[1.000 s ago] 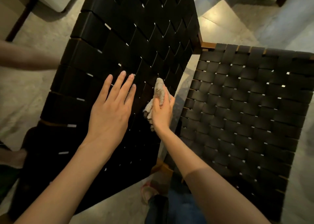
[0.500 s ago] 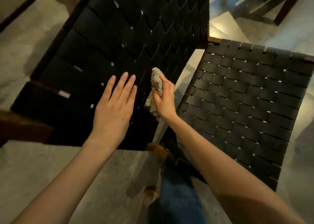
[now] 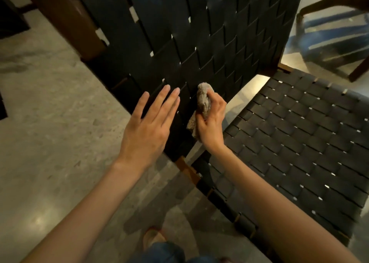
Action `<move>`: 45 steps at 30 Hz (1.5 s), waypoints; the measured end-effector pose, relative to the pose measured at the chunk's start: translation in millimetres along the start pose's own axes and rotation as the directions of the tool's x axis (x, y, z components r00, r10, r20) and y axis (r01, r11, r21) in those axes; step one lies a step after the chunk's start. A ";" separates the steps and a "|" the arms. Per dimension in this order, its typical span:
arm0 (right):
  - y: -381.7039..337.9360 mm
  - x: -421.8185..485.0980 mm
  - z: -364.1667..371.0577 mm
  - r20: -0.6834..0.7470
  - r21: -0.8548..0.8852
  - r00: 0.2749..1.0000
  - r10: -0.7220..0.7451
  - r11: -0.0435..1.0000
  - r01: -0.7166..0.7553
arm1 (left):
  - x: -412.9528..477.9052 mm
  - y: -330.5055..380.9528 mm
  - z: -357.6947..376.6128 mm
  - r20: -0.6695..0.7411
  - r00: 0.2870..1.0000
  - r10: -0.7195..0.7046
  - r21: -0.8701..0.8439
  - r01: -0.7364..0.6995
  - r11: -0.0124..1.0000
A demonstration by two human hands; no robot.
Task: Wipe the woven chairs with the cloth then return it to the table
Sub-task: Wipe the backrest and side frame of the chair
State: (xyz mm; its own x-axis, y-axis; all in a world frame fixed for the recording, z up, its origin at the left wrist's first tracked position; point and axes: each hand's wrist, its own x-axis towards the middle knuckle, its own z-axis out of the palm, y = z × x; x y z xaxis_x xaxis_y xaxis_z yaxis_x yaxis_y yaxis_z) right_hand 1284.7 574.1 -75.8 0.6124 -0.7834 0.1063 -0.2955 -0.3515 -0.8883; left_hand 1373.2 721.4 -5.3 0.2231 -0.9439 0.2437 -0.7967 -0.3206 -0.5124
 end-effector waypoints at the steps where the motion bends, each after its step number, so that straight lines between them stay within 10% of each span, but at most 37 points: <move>1: 6.5 -1.1 3.0 -0.003 -0.003 0.999 -0.043 0.999 0.043 | -1.6 4.8 7.3 -0.047 0.998 -0.030 0.001 0.030 1.000; 15: 79.8 2.5 39.4 -0.162 -0.085 0.851 -0.499 0.867 0.491 | 9.7 55.3 63.7 -0.571 0.667 -0.478 -0.294 0.377 0.878; 23: 123.5 8.4 24.6 0.094 -0.309 0.481 -0.871 0.434 0.846 | 11.4 66.1 64.8 -0.592 0.621 -0.515 -0.311 0.413 0.856; 30: 139.3 82.5 -10.3 -0.277 -0.131 0.899 -0.339 0.940 0.315 | 10.9 75.9 69.5 -0.600 0.554 -0.577 -0.420 0.397 0.816; 33: 126.3 86.8 -7.5 -0.346 -0.017 0.921 -0.179 0.983 0.185 | 11.8 77.2 70.2 -0.600 0.551 -0.581 -0.430 0.390 0.814; 36: 109.3 51.2 12.4 -0.253 0.007 0.900 -0.356 0.929 0.369 | 12.6 78.0 70.2 -0.591 0.547 -0.593 -0.442 0.395 0.805; 42: 94.1 26.7 20.1 -0.006 -0.146 0.613 -0.790 0.607 0.781 | 7.6 75.6 57.6 -0.501 0.629 -0.595 -0.410 0.433 0.803; 45: 80.1 74.7 -3.3 -0.246 -0.029 0.838 -0.487 0.868 0.495 | 0.1 73.5 48.6 -0.414 0.717 -0.560 -0.331 0.455 0.827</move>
State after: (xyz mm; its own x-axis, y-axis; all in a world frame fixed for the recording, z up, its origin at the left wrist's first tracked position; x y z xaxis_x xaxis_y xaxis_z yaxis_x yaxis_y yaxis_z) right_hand 1304.4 485.7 -137.5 0.4770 -0.6116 0.6312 0.0255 -0.7082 -0.7055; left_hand 1341.9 693.9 -83.0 0.3739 -0.4642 0.8029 -0.7429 -0.6682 -0.0404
